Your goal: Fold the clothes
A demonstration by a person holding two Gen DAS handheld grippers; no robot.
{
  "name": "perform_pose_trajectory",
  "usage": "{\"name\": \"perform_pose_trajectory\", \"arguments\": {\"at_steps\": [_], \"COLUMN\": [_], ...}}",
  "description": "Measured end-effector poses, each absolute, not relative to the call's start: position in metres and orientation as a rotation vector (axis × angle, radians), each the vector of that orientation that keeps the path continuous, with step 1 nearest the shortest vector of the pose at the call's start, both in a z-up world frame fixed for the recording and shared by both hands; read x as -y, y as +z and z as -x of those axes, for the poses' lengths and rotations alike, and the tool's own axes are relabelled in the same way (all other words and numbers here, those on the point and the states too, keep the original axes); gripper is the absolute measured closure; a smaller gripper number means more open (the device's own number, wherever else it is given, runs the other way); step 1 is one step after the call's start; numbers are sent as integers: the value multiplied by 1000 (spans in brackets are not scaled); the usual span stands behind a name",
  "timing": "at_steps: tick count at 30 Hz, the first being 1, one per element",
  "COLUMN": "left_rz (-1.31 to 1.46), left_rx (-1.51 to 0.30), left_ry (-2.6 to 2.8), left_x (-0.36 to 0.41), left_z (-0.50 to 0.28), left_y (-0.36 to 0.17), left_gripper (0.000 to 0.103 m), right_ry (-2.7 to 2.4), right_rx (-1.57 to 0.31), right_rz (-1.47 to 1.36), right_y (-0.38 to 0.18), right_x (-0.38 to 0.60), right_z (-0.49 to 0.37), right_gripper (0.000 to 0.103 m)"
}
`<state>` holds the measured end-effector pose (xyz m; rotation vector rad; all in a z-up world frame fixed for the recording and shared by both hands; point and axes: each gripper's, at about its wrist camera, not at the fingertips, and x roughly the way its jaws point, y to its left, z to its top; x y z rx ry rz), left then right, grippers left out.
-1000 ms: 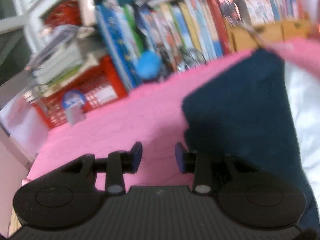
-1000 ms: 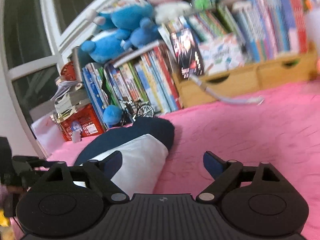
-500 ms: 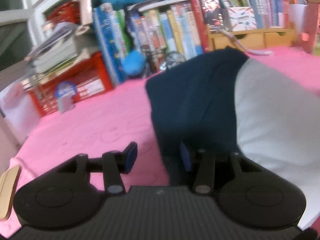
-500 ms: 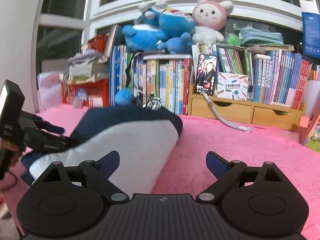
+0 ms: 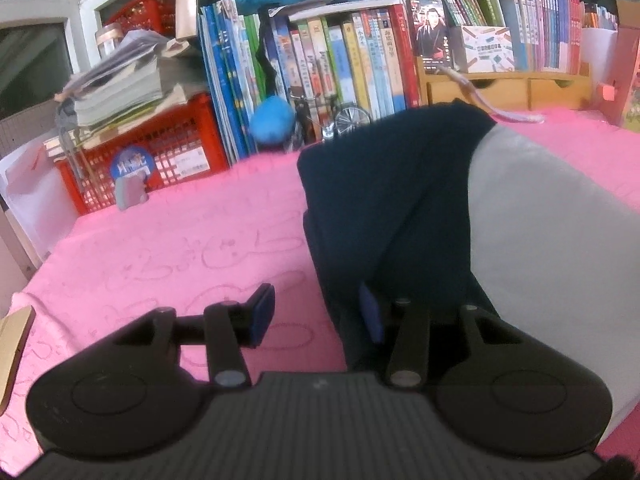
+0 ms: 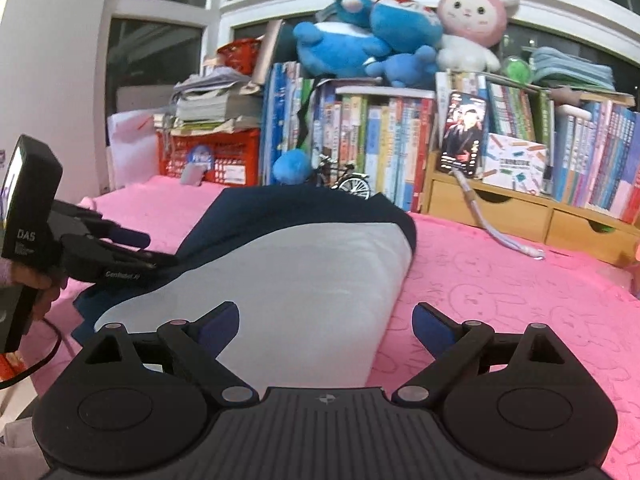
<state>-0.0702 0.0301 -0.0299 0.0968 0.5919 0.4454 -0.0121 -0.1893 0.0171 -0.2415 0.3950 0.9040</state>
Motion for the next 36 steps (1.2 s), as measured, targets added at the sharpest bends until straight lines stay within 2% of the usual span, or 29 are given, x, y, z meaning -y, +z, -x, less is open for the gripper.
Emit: {"name": "perform_pose_trajectory", "arguments": {"at_steps": [6,10,13,17,22,33,35,36], "left_rz": [-29,-95,-117,-100,-83,-76,-48,-34], "left_rx": [-521,-469,-496,-534,-556,-510,-508,-507], "left_ry": [363,327,323,317,334,338,335,333], "left_x": [-38,-36,-46,-54,-61,-67,-70,-72], "left_z": [78,54,18,-14,-19,-8,-6,-5], "left_y": [4,33,32,14,-11,-29,-27,-26], "left_gripper": [57,54,54,54,54,46,45,45], "right_ry": [926,955,992,1020,1029,1071,1000,962], "right_rx": [-393,-333,-308,-351,-410,-483,-468,-459], "right_rz": [278,400,441,352,304,499,468,449], "right_y": [17,25,35,45,40,15,20,24], "right_x": [180,160,141,127,105,33,39,43], "right_z": [13,1,-19,-53,-82,-122,-136,-143], "right_gripper": [9,9,9,12,39,42,48,46]}}
